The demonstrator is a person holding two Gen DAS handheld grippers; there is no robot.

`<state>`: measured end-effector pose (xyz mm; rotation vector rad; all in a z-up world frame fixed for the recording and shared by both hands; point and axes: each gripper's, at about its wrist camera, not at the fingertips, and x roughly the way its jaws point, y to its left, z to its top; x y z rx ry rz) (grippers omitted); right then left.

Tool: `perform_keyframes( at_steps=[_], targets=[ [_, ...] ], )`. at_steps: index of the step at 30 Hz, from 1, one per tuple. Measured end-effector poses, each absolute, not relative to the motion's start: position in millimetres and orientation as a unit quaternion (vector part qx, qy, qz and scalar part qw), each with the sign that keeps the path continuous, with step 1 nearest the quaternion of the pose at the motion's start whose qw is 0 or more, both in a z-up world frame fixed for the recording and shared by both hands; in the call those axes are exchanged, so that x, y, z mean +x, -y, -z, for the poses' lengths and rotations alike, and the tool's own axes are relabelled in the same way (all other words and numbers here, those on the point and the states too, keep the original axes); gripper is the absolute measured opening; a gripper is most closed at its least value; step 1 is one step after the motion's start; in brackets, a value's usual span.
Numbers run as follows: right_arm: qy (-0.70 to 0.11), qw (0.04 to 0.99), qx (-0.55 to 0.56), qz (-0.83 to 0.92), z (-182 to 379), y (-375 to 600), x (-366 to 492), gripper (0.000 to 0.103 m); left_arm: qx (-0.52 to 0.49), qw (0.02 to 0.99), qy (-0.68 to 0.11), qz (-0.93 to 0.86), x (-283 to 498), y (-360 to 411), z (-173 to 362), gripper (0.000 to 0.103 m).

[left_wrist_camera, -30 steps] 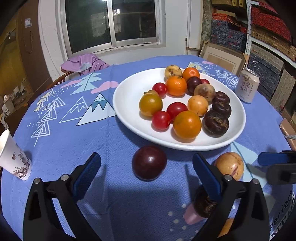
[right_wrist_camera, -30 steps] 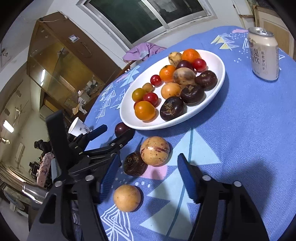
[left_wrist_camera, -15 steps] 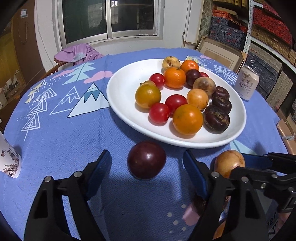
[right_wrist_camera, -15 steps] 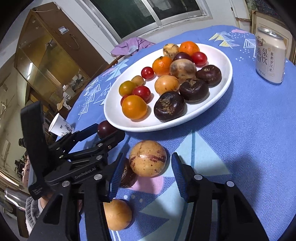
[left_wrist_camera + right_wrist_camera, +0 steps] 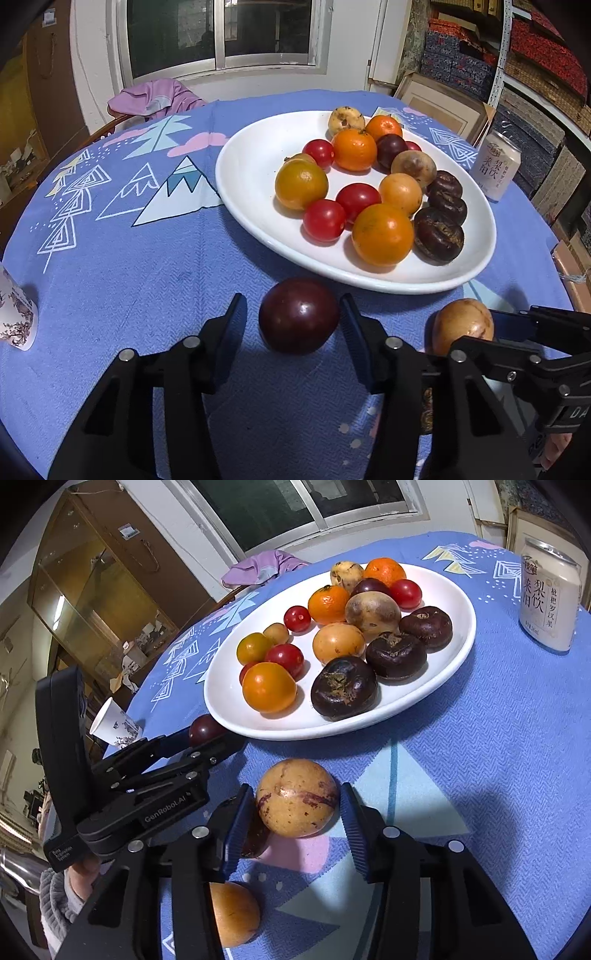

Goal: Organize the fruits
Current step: 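Grasp the dark red plum with the left gripper while the right grasps a speckled tan fruit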

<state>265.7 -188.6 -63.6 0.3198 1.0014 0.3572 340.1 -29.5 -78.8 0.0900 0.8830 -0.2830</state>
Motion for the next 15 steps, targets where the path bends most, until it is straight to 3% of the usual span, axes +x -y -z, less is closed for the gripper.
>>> perform_keyframes(
  at_steps=[7,15],
  targets=[
    [-0.468,0.858,0.129,-0.17,62.3,183.3,263.7,0.045,0.051,0.895,-0.419,0.141,335.5,30.8,76.7,0.039],
    [-0.464,0.856,0.138,-0.181,57.4,190.4,257.5,0.045,0.052,0.897,-0.417,0.14,328.9,28.8,76.0,0.038]
  ],
)
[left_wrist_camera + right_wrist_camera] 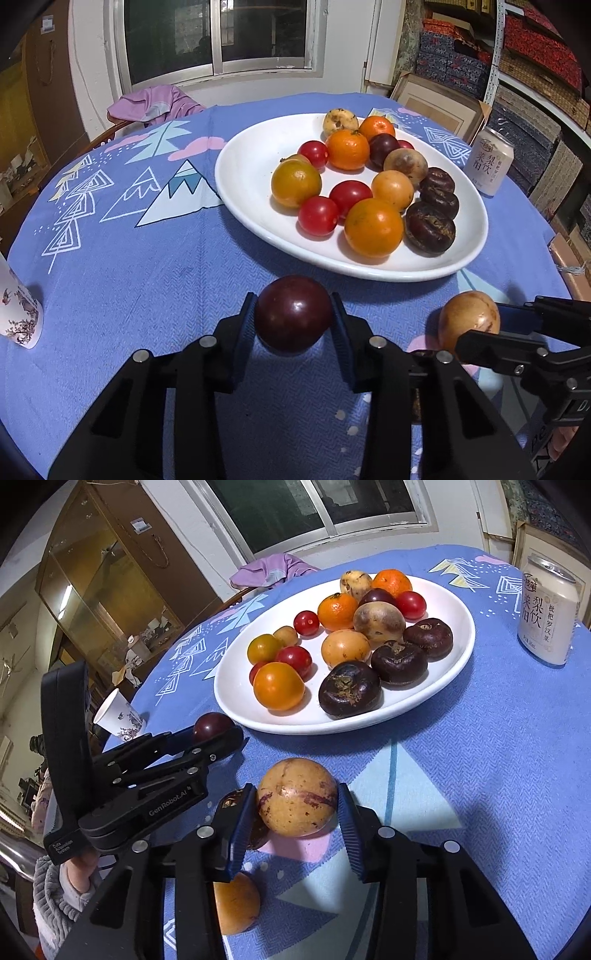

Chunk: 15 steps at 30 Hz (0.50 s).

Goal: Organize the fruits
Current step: 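Grasp the dark red plum with the left gripper while the right grasps a speckled tan fruit, then carry the plum and speckled fruit onto the white plate and open both grippers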

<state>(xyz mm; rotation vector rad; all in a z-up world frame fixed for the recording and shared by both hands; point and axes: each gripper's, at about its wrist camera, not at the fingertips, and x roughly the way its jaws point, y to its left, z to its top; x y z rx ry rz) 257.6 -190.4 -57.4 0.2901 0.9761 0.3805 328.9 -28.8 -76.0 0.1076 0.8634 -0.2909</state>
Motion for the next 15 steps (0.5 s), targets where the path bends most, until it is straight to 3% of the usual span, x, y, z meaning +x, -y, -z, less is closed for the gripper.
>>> perform_keyframes(
  at_steps=[8,15],
  targets=[
    [-0.451,0.857,0.147,-0.2,43.4,199.7,246.8,0.045,0.045,0.903,-0.408,0.129,311.4,17.3,68.4,0.038],
    [-0.392,0.874,0.179,-0.226,1.6,231.1,222.5,0.045,0.001,0.927,-0.358,0.108,265.2,-9.4,28.0,0.038]
  ],
)
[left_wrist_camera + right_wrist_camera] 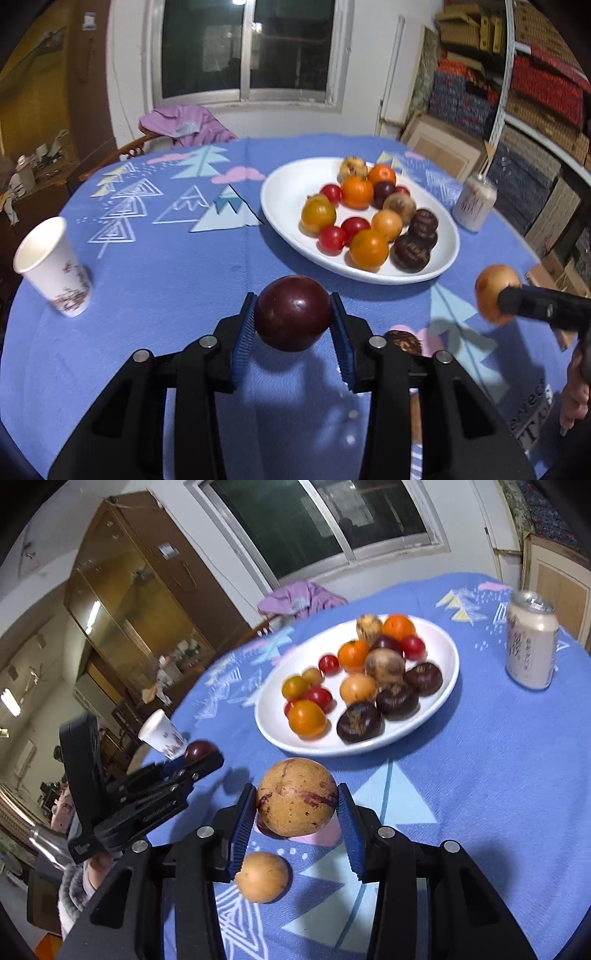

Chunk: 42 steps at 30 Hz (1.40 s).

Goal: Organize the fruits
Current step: 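Carry the plum and speckled fruit onto the white plate and open both grippers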

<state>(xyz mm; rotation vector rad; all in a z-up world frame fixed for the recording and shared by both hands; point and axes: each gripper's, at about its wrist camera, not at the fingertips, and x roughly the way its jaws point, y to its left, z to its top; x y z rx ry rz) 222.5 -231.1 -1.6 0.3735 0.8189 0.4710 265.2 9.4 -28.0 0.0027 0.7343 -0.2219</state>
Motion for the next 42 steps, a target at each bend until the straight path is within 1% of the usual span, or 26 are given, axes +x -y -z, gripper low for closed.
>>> perform_keyframes(
  at_steps=[6,11,21,27,30,35,42],
  targets=[
    [-0.348,0.885,0.209,-0.229,-22.6,257.9,210.5,0.045,0.007,0.94,-0.33,0.087,206.6,-11.3,16.8,0.038],
    [-0.329,0.891,0.218,-0.226,-30.3,266.2,207.6,0.045,0.022,0.942,-0.319,0.102,197.6,7.6,5.5,0.038],
    [-0.327,0.893,0.226,-0.211,-42.2,273.0,223.9,0.045,0.026,0.945,-0.305,0.115,270.4,44.4,-26.7,0.038],
    [-0.331,0.897,0.214,-0.199,-55.6,257.7,267.4,0.045,0.037,0.942,-0.312,0.115,328.8,70.7,-23.0,0.038],
    [-0.342,0.896,0.208,-0.191,-44.9,246.8,291.9,0.045,0.035,0.938,-0.326,0.113,350.3,79.5,-7.2,0.038],
    [-0.39,0.886,0.186,-0.168,-7.8,239.0,321.8,0.045,0.047,0.927,-0.351,0.121,369.7,86.2,27.0,0.038],
    [-0.426,0.878,0.162,-0.147,23.8,228.8,332.3,0.045,0.038,0.919,-0.369,0.131,379.9,83.0,43.5,0.039]
  ],
)
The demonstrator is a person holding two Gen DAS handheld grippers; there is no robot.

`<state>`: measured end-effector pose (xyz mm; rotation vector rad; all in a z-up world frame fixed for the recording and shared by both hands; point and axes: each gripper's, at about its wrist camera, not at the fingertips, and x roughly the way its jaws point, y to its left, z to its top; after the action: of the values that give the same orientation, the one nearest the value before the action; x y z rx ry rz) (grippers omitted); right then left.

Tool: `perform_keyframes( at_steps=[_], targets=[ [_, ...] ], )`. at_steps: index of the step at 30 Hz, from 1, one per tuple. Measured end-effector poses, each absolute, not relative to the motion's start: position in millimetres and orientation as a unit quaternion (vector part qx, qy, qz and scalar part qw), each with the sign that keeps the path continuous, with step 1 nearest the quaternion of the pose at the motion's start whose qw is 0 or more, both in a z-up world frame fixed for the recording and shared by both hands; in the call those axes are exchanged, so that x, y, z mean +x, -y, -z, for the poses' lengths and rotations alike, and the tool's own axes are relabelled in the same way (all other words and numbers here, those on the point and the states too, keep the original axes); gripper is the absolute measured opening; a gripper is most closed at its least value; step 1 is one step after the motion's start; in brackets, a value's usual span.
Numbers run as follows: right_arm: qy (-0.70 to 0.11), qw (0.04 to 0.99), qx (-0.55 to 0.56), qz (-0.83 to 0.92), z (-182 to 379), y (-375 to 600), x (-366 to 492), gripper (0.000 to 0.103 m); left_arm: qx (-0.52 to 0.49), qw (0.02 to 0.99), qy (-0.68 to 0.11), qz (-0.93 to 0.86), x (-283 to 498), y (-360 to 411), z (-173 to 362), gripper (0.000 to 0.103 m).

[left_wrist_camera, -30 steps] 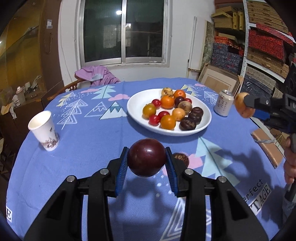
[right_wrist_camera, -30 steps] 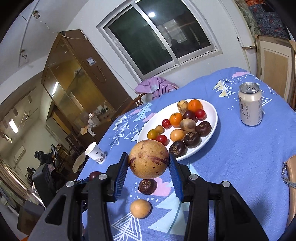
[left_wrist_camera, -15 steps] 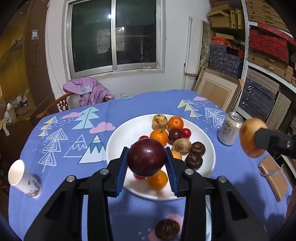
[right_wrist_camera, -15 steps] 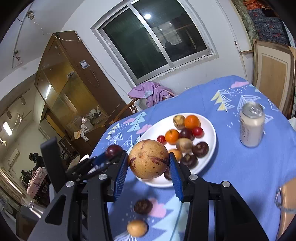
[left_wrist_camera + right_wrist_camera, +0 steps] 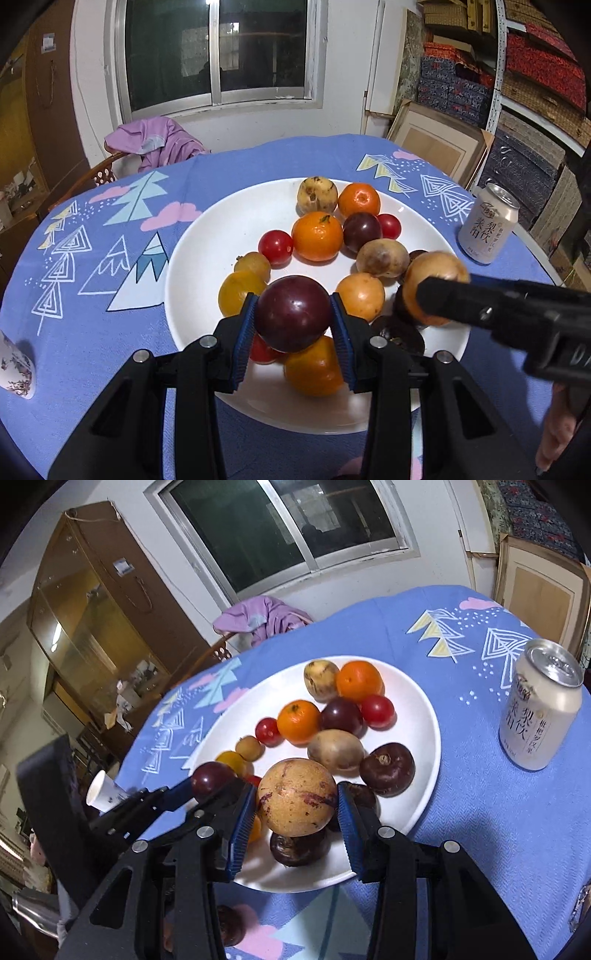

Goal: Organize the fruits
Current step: 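Carry the plum and speckled fruit onto the white plate and open both grippers, then withdraw both grippers toward the last tan fruit and dark mangosteen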

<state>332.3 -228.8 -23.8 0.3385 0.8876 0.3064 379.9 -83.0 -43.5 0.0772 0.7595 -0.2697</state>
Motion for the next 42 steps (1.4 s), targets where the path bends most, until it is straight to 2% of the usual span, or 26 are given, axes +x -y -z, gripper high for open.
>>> perform_keyframes(
  at_steps=[1,3,4,5,6,10,25,31,38,42],
  targets=[
    [-0.428,0.876,0.167,-0.144,26.6,229.0,333.0,0.045,0.038,0.92,-0.367,0.129,379.8,82.7,44.0,0.04],
    [-0.431,0.873,0.176,-0.144,29.5,230.7,334.5,0.047,0.043,0.925,-0.358,0.12,377.2,83.0,41.3,0.051],
    [-0.427,0.873,0.187,-0.147,29.2,233.5,335.0,0.047,0.043,0.928,-0.352,0.113,375.8,82.0,39.0,0.062],
    [-0.424,0.872,0.196,-0.146,28.8,236.4,334.8,0.055,0.041,0.932,-0.344,0.109,373.4,80.2,34.8,0.071],
    [-0.419,0.873,0.205,-0.139,26.4,241.3,333.2,0.062,0.039,0.935,-0.336,0.106,371.1,77.7,30.7,0.073],
    [-0.398,0.879,0.225,-0.136,12.9,253.4,326.1,0.062,0.027,0.941,-0.322,0.098,365.1,71.4,18.5,0.082],
    [-0.34,0.894,0.22,-0.194,-47.9,246.7,289.1,0.063,0.074,0.949,-0.299,0.065,332.8,69.2,4.0,0.084],
    [-0.311,0.899,0.22,-0.214,-65.3,244.0,243.6,0.071,0.022,0.951,-0.302,0.054,274.3,26.8,-7.9,0.092],
    [-0.285,0.921,0.2,-0.174,-34.6,253.0,180.4,0.087,-0.002,0.949,-0.308,0.072,200.3,24.9,9.7,0.096],
    [-0.308,0.925,0.18,-0.132,-11.0,261.9,177.2,0.087,0.02,0.947,-0.307,0.089,173.7,50.2,24.9,0.096]
  ],
)
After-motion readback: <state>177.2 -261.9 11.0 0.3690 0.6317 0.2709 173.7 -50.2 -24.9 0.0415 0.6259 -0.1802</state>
